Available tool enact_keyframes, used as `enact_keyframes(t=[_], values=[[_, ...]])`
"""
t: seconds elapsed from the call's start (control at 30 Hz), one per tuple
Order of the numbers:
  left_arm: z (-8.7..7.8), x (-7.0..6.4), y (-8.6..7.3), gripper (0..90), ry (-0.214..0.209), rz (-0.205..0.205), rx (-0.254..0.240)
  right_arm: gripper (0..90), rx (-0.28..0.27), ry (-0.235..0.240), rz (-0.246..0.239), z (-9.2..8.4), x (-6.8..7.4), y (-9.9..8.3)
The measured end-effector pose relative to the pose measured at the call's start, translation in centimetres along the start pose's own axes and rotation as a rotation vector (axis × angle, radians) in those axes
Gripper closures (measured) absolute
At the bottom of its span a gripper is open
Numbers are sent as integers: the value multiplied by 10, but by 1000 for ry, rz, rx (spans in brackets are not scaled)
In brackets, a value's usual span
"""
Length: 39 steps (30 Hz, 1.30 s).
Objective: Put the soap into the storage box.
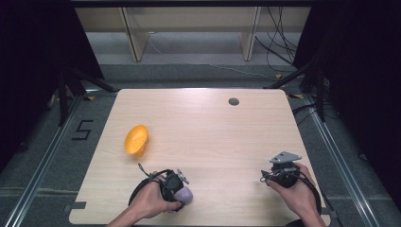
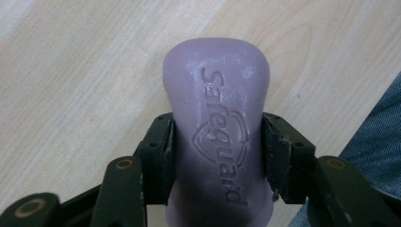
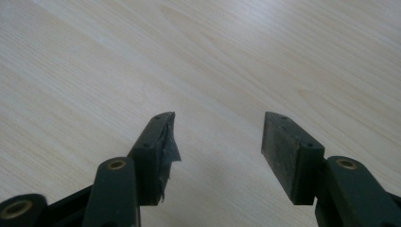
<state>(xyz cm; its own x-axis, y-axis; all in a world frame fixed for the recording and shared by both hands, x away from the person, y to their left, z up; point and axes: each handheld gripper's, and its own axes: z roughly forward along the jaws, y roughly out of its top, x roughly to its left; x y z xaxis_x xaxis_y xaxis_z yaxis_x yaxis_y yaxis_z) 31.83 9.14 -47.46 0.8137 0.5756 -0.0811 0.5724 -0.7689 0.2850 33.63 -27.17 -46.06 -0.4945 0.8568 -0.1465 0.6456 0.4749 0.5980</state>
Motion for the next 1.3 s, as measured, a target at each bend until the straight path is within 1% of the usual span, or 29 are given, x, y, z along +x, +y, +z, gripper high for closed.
enact_keyframes(t=[0.03,0.07,0.13,0.17,0.23,0.3,0.37,0.4,0.43,0.47,0.53,0.57,0.6,0.63,0.7,0.73,0.77,0.8,0.83,0.87,0.9,0.97,1.0,1.03,1.13,1.17,1.2,1.27,1.3], values=[[0,0,0,487,2,3,1,452,0,0,-1,0,0,0],[-1,0,0,487,1,-3,-13,452,0,0,0,0,0,0],[-2,0,0,487,1,1,-3,452,0,0,0,0,0,0],[-3,0,0,487,2,-5,-18,452,0,0,-1,0,0,0],[-6,1,0,487,4,-2,-18,452,-1,-1,-2,0,0,0],[-8,2,-1,487,7,-16,-45,452,-4,-2,-8,0,0,0],[-12,4,-1,488,15,-10,-61,452,-1,-4,0,0,0,0],[-13,4,-1,488,13,-20,-68,452,-1,-4,0,0,0,0],[-15,5,-1,487,24,-20,-82,452,-1,-4,0,0,0,0],[-15,5,-2,487,23,-36,-96,452,-1,-4,1,0,0,0],[-17,6,-2,487,25,-32,-100,452,-1,-4,1,0,0,0],[-16,6,-3,487,35,-38,-119,452,-1,-6,0,0,0,0],[-16,5,-3,488,34,-55,-138,452,-2,-6,0,0,0,0],[-16,5,-4,488,37,-54,-141,452,-2,-6,0,0,0,0],[-17,5,-4,488,44,-67,-162,452,-2,-6,0,0,0,0],[-18,5,-5,488,49,-68,-165,452,-2,-6,0,0,0,0],[-19,6,-5,488,48,-54,-159,452,-2,-7,0,0,0,0],[-19,6,-5,488,55,-73,-168,452,-2,-7,0,0,0,0],[-20,7,-5,488,54,-63,-169,452,-2,-4,0,0,0,0],[-21,7,-6,488,53,-69,-173,452,-4,-3,6,0,1,0],[-22,8,-6,488,62,-68,-177,452,-4,-4,7,-1,1,0],[-23,9,-7,488,60,-69,-180,452,-8,-6,5,0,0,0],[-24,9,-8,488,61,-83,-188,453,-9,-6,5,0,0,0],[-25,11,-8,488,61,-74,-182,452,-7,-6,4,0,0,0],[-26,12,-10,488,59,-99,-195,452,-5,-4,7,-1,1,0],[-27,13,-10,488,56,-89,-190,452,-5,-4,6,-1,1,0],[-27,14,-11,488,65,-102,-203,453,-11,-6,5,0,0,0],[-28,15,-11,488,59,-101,-194,452,-11,-7,6,0,0,0],[-28,15,-11,488,65,-114,-206,452,-11,-6,6,0,0,0]])
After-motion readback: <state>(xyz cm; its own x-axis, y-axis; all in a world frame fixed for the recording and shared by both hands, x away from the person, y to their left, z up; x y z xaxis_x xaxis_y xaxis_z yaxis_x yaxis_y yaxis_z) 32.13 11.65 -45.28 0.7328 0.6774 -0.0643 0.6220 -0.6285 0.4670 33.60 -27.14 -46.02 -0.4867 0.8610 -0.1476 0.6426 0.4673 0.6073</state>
